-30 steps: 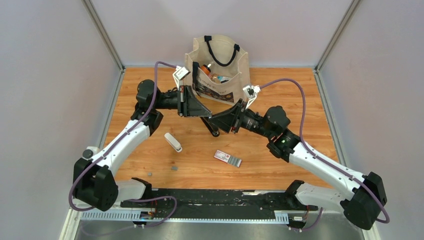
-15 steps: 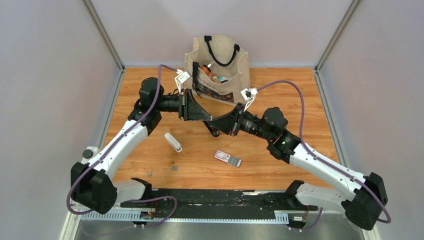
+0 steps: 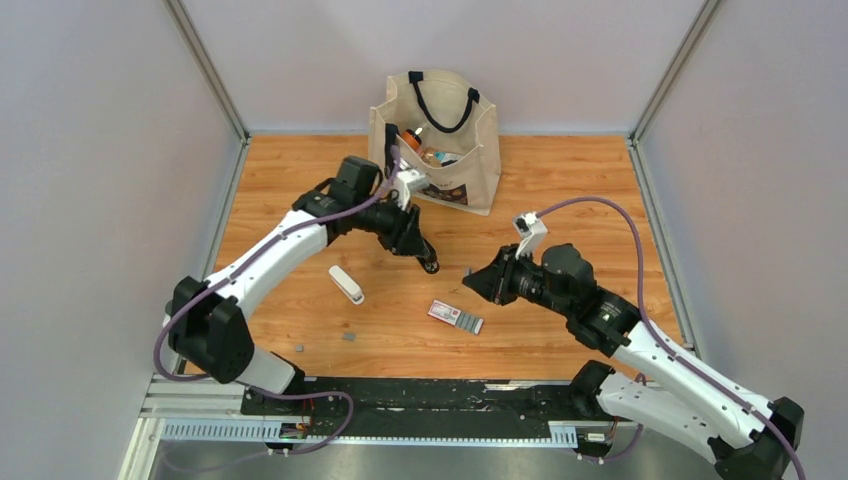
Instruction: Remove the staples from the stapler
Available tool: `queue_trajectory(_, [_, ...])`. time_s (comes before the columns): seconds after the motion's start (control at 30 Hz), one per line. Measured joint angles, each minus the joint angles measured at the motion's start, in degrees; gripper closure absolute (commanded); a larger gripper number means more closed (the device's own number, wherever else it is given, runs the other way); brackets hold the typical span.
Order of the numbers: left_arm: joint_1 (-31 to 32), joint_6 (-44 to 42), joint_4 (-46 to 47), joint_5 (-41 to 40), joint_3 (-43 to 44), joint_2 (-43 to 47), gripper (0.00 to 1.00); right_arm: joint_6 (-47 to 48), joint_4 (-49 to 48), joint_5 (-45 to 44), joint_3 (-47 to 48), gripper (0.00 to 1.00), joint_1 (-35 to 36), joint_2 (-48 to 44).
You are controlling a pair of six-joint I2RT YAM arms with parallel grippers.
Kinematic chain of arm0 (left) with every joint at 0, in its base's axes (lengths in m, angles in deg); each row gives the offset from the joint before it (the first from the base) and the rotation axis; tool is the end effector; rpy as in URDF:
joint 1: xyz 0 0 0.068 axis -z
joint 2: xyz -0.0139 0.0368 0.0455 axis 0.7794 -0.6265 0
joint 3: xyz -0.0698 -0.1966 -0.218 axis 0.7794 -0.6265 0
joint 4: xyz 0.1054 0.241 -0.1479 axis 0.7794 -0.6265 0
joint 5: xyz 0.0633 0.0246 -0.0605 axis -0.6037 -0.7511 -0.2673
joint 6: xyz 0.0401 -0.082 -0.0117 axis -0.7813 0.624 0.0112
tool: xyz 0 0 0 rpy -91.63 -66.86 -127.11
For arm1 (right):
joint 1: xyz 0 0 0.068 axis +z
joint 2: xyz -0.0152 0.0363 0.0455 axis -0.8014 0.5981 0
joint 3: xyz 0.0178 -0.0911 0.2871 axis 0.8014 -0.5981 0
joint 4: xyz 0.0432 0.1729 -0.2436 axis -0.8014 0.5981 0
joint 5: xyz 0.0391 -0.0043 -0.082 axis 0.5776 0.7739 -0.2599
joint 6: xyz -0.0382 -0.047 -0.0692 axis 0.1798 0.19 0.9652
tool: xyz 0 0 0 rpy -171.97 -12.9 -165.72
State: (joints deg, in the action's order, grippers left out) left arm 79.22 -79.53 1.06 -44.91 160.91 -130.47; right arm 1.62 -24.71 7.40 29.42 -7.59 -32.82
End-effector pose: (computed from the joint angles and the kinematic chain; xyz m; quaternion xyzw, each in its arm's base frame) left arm 0.3022 -0.2263 0.3152 0.3321 0.7957 -0.4324 0.2636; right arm 0.1667 0.1895 0.3047 -0.1131 0.8004 0.4323 0.3996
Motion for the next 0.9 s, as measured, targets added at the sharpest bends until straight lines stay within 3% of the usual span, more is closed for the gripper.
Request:
queue_trajectory(0.2, [8.68, -8.26, -2.84, -8.92, 0.39, -8.24, 0.52, -2.84, 12.52, -8.07, -3.63, 0.92, 0.0, -5.57])
queue_trajectory(0.43, [14.62, -12.46, -6.19, -15.39, 9.7, -21.24, 0.55, -7.37, 21.2, -13.09, -6.91, 0.93, 0.0, -8.44])
queue_trajectory(0.9, [19.69, -14.14, -9.92, -22.32, 14.88, -31.3, 0.6, -10.25, 26.45, -16.02, -7.8, 0.93, 0.0, -9.2])
